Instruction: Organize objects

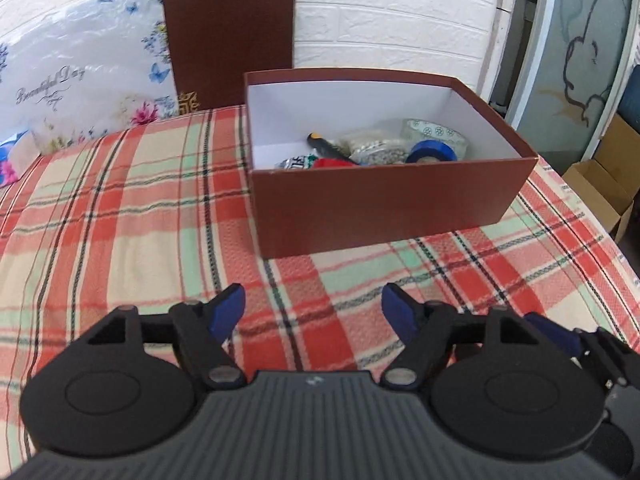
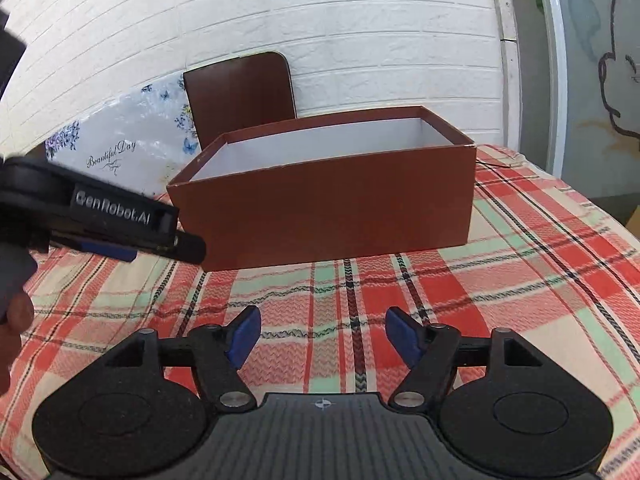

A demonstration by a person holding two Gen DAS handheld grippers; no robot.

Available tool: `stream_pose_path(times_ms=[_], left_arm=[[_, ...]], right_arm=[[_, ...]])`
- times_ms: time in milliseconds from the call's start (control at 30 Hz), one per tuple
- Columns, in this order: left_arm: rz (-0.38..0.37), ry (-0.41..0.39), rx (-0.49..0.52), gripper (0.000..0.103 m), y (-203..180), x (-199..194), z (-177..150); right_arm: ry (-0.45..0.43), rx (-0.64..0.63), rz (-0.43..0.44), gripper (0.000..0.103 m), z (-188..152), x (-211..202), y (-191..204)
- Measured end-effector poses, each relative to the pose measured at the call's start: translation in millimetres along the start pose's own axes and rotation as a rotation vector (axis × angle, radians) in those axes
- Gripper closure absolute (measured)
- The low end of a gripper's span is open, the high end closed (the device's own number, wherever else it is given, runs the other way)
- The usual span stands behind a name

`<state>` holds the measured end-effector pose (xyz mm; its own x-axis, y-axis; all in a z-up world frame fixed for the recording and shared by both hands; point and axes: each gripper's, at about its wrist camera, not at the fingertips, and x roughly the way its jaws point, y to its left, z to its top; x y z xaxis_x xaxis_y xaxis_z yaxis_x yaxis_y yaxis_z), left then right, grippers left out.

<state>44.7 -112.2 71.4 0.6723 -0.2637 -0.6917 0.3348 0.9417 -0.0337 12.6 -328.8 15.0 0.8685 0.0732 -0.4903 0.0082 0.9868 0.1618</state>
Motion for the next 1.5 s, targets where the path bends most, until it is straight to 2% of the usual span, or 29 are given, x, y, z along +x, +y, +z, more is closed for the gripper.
stream_pose_path(times_ms=[300,600,833,933,1100,1200,1367,1433,1467,1500], left_arm=[[0.032,-0.059,-0.03,0.013,12,-46,-26],[0.104,-0.171,-0.005,0.0,3,-114,-73],[0.158,-0.248,-0.002,0.0,-15,-175,-118],[0.167,-0.279,0.045,0.0,-27,-193,-131],[0.189,-0.322,0.106,0.0,-37,-188,-122],[0.181,-0.323,0.073,0.0,-32,-188,-120],[0.232,-0.381,0.043,0.0,-21,-212,-125],[0.25,-0.396,0.034,0.0,-16,-223,-126],[0.257,-0.39,0.033,0.0,-14,-226,-125],[0.267,-0.385,0.031,0.0,-13,-229,-125]], right_arm=[[-0.038,0.029,-0.006,0.027,-6,-49,13],[-0.151,0.034,0.0,0.022,-27,-118,27],[-0.242,0.051,0.027,0.02,-47,-177,26],[-0.297,0.044,0.038,0.012,-54,-203,27],[-0.319,0.032,0.026,0.012,-51,-205,26],[-0.311,0.041,0.021,0.012,-42,-197,21],[-0.266,0.064,0.06,0.012,-19,-201,13],[-0.26,0.084,0.077,0.009,-8,-206,16],[-0.259,0.101,0.088,0.002,-3,-208,20],[-0.261,0.117,0.101,0.001,1,-210,23]])
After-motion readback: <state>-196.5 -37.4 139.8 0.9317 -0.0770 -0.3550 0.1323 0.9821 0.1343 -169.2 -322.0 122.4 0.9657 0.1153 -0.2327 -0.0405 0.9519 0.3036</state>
